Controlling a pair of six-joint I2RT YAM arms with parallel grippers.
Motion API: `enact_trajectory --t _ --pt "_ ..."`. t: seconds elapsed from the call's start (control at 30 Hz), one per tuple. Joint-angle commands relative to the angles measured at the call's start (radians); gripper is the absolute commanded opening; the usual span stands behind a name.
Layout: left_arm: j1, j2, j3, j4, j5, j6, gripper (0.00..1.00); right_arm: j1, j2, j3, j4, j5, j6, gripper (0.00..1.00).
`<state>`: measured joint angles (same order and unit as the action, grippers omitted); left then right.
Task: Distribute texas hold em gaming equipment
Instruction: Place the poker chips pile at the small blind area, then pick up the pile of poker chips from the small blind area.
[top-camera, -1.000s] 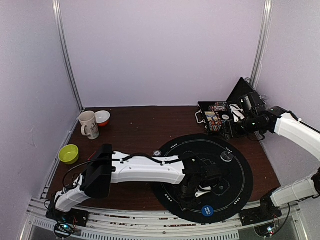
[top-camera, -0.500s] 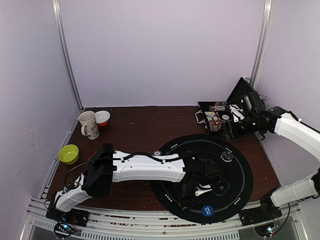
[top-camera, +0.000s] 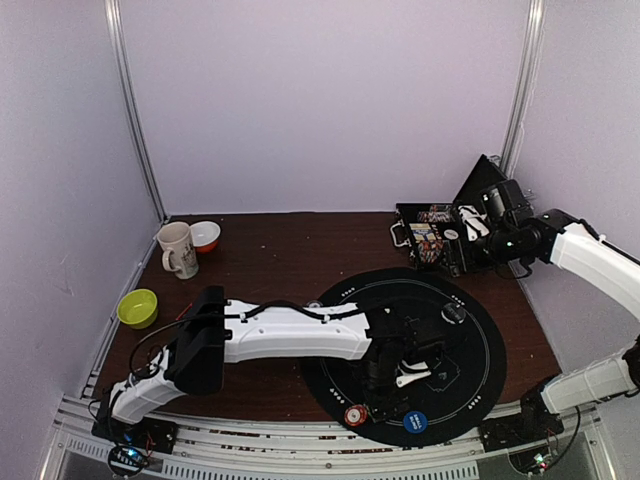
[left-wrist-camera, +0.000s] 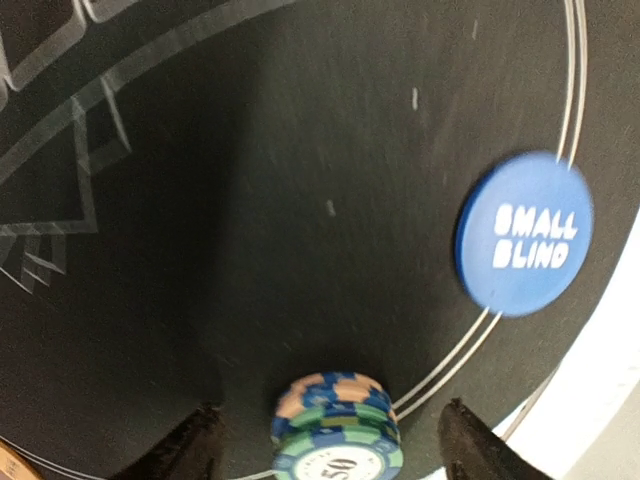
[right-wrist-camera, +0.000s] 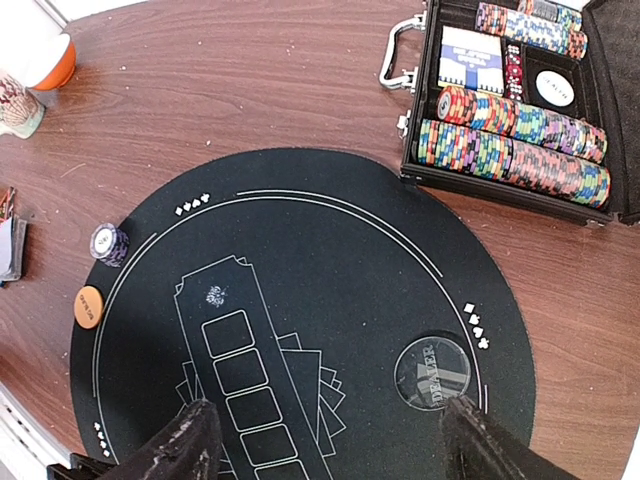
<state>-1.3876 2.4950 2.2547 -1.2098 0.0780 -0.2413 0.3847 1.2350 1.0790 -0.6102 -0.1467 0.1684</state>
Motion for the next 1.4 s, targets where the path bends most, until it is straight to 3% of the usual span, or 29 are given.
enact_trajectory --t 0.0,0.2,0.43,0.53,0.73,0.87,1.03,1.2,1.37 --pt "0.016 -0.057 0.042 0.08 -0.022 0.036 0.79 0.0 0.001 0.045 -0.036 -0.013 0.008 0.78" --pt "0.033 -0.243 -0.081 0.163 -0.046 0.033 0.83 0.002 -0.006 0.078 -0.085 -0.017 0.017 0.78" --pt "0.065 -0.658 -0.516 0.352 -0.013 -0.076 0.86 0.051 -0.044 0.072 -0.125 -0.025 0.076 0.76" --pt "0.126 -0.821 -0.7 0.377 -0.023 -0.161 0.85 0.147 -0.051 0.056 -0.152 0.044 0.178 0.73" --pt "0.24 -1.07 -1.063 0.521 -0.024 -0.227 0.83 0.509 -0.078 -0.07 -0.1 0.056 0.492 0.62" --pt "0.239 -1.076 -1.207 0.682 0.036 -0.209 0.7 0.751 -0.097 -0.165 -0.019 0.145 0.728 0.58" --pt "0.236 -1.053 -1.345 0.883 0.076 -0.232 0.55 1.03 -0.014 -0.275 0.248 0.194 0.912 0.52" --pt "0.19 -1.011 -1.394 1.02 0.062 -0.241 0.43 1.121 0.112 -0.262 0.342 0.282 0.965 0.44" --pt "0.142 -0.918 -1.369 1.064 0.055 -0.247 0.4 1.127 0.124 -0.362 0.457 0.278 1.033 0.37"
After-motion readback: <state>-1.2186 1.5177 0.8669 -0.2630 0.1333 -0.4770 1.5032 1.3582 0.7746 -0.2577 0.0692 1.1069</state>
